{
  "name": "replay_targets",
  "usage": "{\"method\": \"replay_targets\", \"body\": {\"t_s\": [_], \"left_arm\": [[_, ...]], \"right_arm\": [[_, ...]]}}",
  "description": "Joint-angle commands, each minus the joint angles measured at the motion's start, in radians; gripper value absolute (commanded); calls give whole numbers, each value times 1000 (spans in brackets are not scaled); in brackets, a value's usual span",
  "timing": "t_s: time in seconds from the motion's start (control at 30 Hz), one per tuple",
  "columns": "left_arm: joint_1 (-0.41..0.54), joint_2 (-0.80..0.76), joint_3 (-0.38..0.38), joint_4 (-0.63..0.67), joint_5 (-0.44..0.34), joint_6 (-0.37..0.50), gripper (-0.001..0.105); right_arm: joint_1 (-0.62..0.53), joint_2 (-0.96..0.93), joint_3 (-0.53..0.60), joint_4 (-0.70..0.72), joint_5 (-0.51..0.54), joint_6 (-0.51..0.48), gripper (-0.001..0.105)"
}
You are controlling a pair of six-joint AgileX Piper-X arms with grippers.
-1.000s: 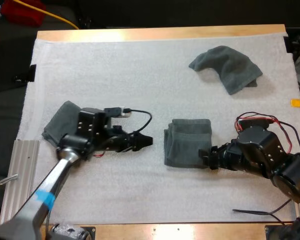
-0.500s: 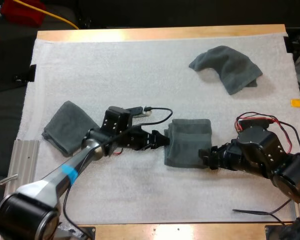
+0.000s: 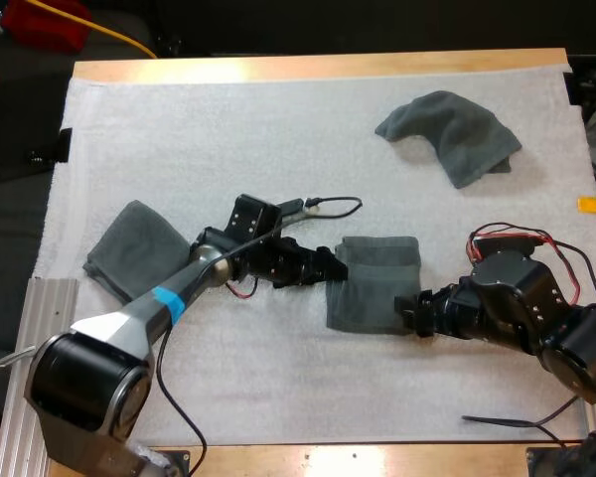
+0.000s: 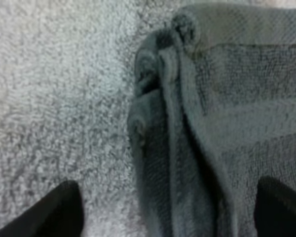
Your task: Pick towel from pile, fold and stack
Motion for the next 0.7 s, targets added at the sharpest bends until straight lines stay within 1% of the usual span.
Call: {"method": "replay_targets", "body": {"t_s": [0.0, 0.07, 0.17, 0.37, 0.47, 0.53, 0.67], "left_arm": [[-10, 7, -10, 28, -5, -9, 72], [-27, 7, -11, 32, 3, -10, 72], [-57, 11, -18, 68, -9, -12, 72], [-112, 43, -73, 149, -8, -12, 72], [-132, 59, -100, 168, 8, -16, 72], [-143, 69, -114, 173, 29, -23, 72], [-151, 89, -138, 174, 124, -31, 72]], "right_arm": [[2, -5, -6, 5, -2, -12, 69], [2, -5, -6, 5, -2, -12, 69], [2, -5, -6, 5, -2, -12, 69], [2, -5, -6, 8, -5, -12, 69], [2, -5, -6, 15, -5, -12, 69], [2, -5, -6, 23, -5, -12, 69], [2, -5, -6, 32, -5, -12, 69]]}}
